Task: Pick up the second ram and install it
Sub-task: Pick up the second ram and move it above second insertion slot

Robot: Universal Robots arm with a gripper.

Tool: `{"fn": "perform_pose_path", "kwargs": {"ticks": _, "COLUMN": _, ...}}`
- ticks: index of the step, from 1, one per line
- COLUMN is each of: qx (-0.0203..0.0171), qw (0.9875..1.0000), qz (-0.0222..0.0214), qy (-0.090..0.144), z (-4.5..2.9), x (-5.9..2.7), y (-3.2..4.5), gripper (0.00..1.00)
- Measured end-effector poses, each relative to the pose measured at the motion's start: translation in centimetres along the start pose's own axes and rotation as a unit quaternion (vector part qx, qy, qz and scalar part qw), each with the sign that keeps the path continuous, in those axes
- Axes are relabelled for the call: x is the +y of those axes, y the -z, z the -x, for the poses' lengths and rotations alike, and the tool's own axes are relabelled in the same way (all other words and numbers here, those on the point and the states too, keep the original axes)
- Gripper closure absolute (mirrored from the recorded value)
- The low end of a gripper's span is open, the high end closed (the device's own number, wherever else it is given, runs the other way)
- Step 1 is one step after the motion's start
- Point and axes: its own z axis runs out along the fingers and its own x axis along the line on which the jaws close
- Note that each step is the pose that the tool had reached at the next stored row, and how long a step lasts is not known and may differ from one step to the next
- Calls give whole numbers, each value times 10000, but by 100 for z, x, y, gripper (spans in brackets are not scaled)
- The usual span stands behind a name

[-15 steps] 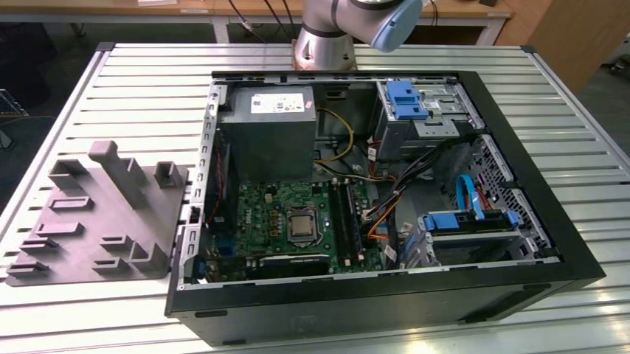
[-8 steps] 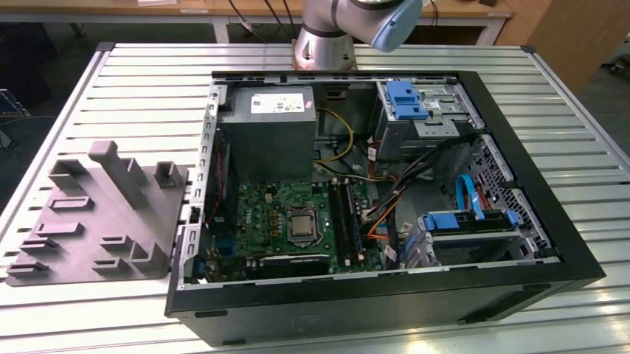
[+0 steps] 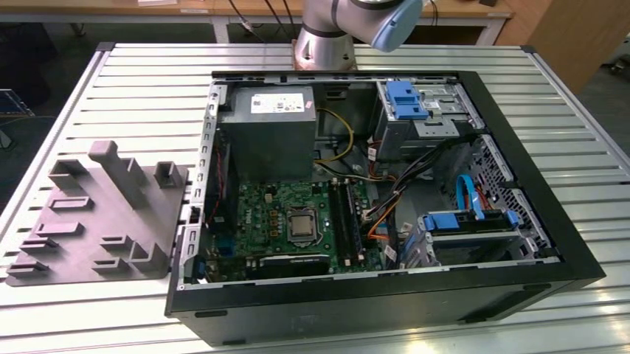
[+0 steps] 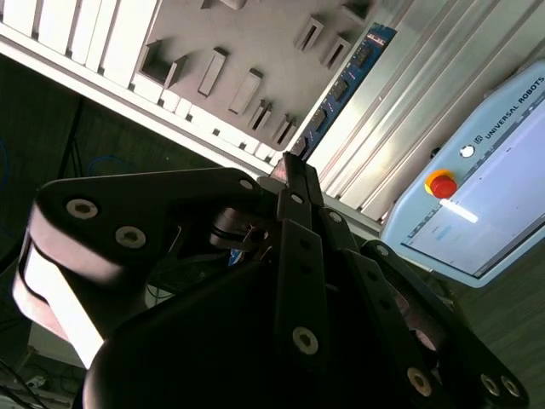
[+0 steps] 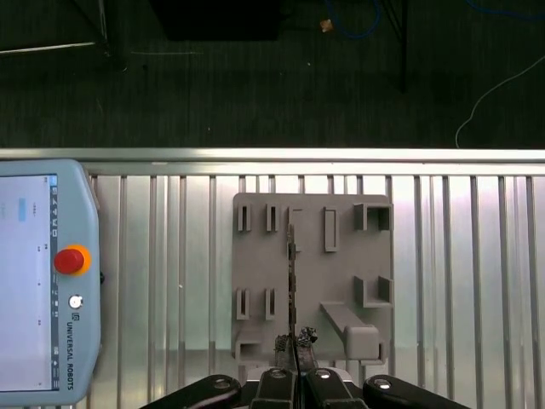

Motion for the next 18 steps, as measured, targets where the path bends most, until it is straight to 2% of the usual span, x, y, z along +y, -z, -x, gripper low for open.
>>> {"fn": "perform_pose_path", "kwargs": {"ticks": 18, "qx": 0, "qw": 10000, "qz": 0, "qy": 0, "z": 2, "x": -88, "y": 4, "gripper": 89}}
